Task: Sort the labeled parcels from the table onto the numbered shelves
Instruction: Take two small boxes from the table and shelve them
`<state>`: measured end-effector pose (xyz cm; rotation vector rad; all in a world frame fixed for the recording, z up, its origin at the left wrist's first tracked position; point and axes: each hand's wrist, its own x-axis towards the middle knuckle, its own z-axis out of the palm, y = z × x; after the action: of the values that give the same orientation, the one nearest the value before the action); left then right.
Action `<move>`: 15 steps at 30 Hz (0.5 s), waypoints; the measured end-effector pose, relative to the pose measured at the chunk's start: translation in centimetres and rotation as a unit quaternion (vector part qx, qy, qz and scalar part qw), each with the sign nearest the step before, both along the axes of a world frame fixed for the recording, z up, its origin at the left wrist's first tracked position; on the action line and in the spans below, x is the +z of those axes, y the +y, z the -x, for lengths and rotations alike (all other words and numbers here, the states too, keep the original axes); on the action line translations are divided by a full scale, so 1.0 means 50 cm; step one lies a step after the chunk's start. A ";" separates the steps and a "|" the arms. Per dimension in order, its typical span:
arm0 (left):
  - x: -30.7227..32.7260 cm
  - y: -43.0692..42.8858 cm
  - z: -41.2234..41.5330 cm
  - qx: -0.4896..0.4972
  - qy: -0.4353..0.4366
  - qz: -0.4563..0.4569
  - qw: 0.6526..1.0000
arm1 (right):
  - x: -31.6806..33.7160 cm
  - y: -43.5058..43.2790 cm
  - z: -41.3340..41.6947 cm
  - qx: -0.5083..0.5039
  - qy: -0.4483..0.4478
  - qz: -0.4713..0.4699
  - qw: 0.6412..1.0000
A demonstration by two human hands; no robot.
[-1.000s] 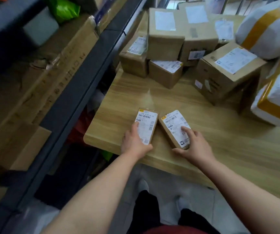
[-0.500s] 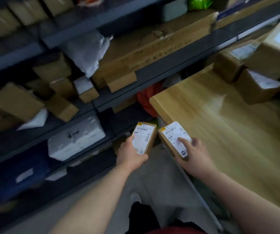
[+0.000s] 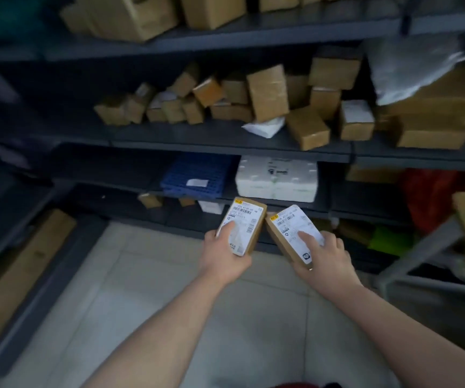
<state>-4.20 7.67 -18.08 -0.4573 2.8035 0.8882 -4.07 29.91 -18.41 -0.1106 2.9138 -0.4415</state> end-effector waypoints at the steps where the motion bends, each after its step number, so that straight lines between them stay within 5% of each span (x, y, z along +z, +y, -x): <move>1: 0.001 -0.056 -0.017 0.026 0.003 -0.008 1.000 | 0.004 -0.056 0.005 0.022 -0.001 0.002 1.000; 15: 0.025 -0.674 -0.264 0.318 0.025 0.024 0.947 | 0.043 -0.767 0.010 0.302 0.018 0.029 0.953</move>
<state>9.02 -26.04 -16.85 -1.4160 2.7473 0.9347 -4.55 -8.45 -16.27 -0.9887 2.7013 -0.4127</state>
